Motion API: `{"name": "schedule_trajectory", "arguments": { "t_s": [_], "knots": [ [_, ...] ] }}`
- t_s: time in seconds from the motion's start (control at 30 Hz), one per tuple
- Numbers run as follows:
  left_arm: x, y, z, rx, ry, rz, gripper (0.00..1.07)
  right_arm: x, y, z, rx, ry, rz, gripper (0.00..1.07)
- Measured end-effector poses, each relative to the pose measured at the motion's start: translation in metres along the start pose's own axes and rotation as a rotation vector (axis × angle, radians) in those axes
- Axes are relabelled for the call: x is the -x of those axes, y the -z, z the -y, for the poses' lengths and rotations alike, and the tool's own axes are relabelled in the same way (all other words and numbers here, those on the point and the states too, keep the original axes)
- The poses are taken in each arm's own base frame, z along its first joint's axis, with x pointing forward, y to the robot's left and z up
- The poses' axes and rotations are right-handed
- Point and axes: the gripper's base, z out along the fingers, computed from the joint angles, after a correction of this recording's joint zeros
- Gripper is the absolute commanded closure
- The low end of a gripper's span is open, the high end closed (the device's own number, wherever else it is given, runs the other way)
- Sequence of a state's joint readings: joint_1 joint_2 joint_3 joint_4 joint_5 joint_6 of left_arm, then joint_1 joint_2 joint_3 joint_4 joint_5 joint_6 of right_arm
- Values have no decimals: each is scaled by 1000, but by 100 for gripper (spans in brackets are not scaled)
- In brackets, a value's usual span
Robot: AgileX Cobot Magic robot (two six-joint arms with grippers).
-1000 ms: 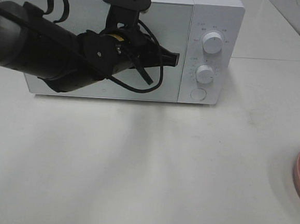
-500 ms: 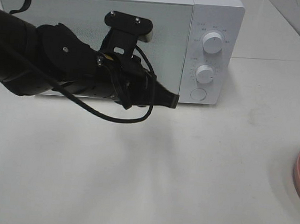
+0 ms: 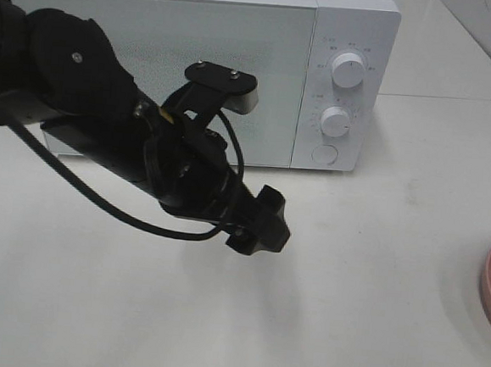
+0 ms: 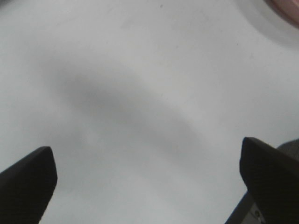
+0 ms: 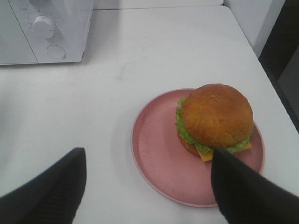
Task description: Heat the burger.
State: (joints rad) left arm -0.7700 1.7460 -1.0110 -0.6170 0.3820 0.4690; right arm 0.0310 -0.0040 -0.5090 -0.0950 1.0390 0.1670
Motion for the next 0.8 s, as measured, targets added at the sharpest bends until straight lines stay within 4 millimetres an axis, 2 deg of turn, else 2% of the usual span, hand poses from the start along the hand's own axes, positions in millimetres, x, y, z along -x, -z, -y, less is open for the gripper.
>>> {"name": "schedule_trajectory", "arguments": {
  "t_s": [0.03, 0.1, 0.13, 0.2, 0.23, 0.27, 0.3, 0.37, 0.43, 0.47, 0.53, 0.57, 0.63, 0.73, 0.8],
  "knots": [
    [-4, 5, -10, 8, 35, -62, 5, 0, 0, 0, 0, 0, 0, 35],
    [-6, 8, -14, 14, 45, -89, 5, 0, 0, 0, 0, 0, 0, 35],
    [-10, 16, -25, 31, 69, -148, 6, 0, 0, 0, 0, 0, 0, 35],
    [-13, 20, -29, 35, 82, -181, 6, 0, 0, 0, 0, 0, 0, 35],
    [-17, 30, -38, 40, 112, -239, 6, 0, 0, 0, 0, 0, 0, 35],
    [-17, 30, -38, 40, 112, -239, 6, 0, 0, 0, 0, 0, 0, 35],
    [-22, 41, -45, 40, 143, -291, 6, 0, 0, 0, 0, 0, 0, 35],
    [-23, 46, -47, 37, 156, -309, 6, 0, 0, 0, 0, 0, 0, 35],
    [-29, 61, -57, 27, 200, -371, 6, 0, 0, 0, 0, 0, 0, 35],
    [-29, 61, -57, 27, 200, -371, 6, 0, 0, 0, 0, 0, 0, 35],
    [-33, 78, -68, 25, 254, -406, 6, 0, 0, 0, 0, 0, 0, 35],
    [-33, 78, -68, 25, 254, -406, 6, 0, 0, 0, 0, 0, 0, 35],
    [-37, 103, -83, 46, 316, -389, 6, 0, 0, 0, 0, 0, 0, 35],
    [-38, 109, -89, 60, 332, -375, 6, 0, 0, 0, 0, 0, 0, 35],
    [-42, 130, -104, 98, 387, -338, 6, 0, 0, 0, 0, 0, 0, 35]
  ]
}}
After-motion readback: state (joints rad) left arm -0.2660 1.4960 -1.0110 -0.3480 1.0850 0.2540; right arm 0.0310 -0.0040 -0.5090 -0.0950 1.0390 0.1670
